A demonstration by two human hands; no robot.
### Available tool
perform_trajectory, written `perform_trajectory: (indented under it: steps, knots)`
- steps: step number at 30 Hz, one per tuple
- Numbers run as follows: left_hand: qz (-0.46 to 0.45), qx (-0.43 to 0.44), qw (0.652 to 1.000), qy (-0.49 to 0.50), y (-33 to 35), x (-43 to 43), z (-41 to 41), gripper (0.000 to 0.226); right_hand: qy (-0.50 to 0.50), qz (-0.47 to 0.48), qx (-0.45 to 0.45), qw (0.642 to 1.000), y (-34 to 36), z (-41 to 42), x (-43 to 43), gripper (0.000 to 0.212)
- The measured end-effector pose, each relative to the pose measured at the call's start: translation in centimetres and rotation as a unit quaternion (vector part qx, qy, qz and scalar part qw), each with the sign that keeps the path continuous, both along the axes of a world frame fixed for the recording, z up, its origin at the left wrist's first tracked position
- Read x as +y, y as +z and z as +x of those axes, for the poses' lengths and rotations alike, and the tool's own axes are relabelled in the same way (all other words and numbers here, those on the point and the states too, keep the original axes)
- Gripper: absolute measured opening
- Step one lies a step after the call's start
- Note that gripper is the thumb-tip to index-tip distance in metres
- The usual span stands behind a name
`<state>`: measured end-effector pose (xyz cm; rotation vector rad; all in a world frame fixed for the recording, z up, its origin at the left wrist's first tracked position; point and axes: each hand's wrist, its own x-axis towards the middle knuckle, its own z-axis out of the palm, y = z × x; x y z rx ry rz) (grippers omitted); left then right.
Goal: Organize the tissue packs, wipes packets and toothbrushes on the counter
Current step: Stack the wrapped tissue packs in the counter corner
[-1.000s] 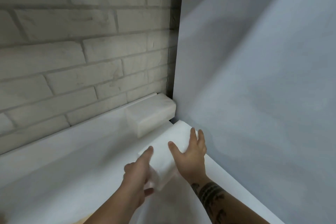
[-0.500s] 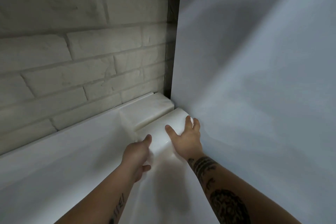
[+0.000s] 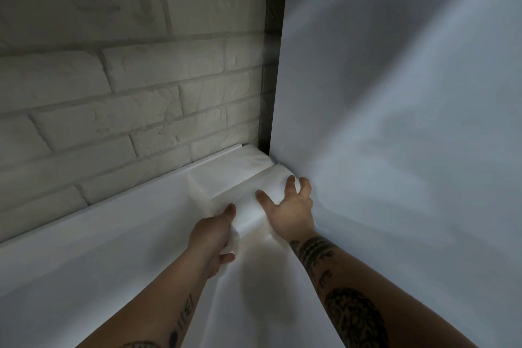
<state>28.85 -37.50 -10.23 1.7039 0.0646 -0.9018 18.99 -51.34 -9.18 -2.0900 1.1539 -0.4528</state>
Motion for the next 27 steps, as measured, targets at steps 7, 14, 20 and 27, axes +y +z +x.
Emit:
perform_trajectory:
  steps: [7, 14, 20, 27]
  knots:
    - [-0.021, 0.021, 1.0, -0.01, 0.5, 0.7, -0.4, 0.098, 0.018, 0.035, 0.021, 0.999, 0.9, -0.3, 0.1, 0.108]
    - [-0.018, 0.003, 1.0, -0.003, 3.9, 4.1, -2.4, 0.051, 0.025, -0.017, 0.048, 0.998, 4.3, -1.6, 2.2, 0.085]
    - [-0.014, -0.093, 0.995, -0.017, 9.0, 11.8, -3.6, 0.012, 0.103, -0.074, -0.018, 0.992, 7.7, -2.8, 9.1, 0.033]
    - [0.006, -0.194, 0.981, 0.01, 13.6, 26.5, -4.6, 0.024, 0.232, -0.105, -0.073, 0.964, 10.8, -3.0, 24.0, 0.024]
